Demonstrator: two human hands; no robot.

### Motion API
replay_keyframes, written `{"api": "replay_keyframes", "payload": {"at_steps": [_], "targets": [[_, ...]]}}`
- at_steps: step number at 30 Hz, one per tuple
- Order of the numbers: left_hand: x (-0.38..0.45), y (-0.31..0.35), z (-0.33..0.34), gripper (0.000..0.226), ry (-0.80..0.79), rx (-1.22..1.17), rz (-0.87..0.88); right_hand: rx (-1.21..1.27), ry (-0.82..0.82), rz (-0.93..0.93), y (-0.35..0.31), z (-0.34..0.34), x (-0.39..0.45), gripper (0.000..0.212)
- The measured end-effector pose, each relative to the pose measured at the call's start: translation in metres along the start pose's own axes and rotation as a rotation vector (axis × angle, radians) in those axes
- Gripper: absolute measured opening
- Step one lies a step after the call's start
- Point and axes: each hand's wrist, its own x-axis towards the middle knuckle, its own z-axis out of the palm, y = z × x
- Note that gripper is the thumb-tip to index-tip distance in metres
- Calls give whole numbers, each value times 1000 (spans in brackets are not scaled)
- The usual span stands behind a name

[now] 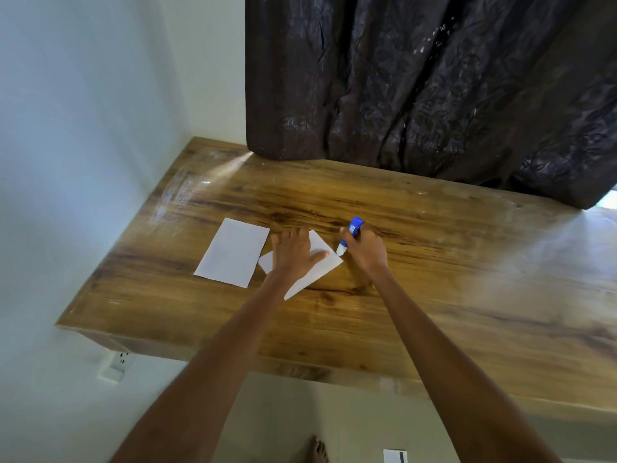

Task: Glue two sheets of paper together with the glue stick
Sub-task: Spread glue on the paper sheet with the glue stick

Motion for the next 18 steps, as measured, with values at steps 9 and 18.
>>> {"api": "replay_keyframes", "payload": {"at_steps": [9,18], "targets": [[6,-25,-34,65,-481,44,479,151,17,50,9,-3,15,33],[7,-9,-2,66,-176,251,421,157,30,48,16,-1,28,34]]}}
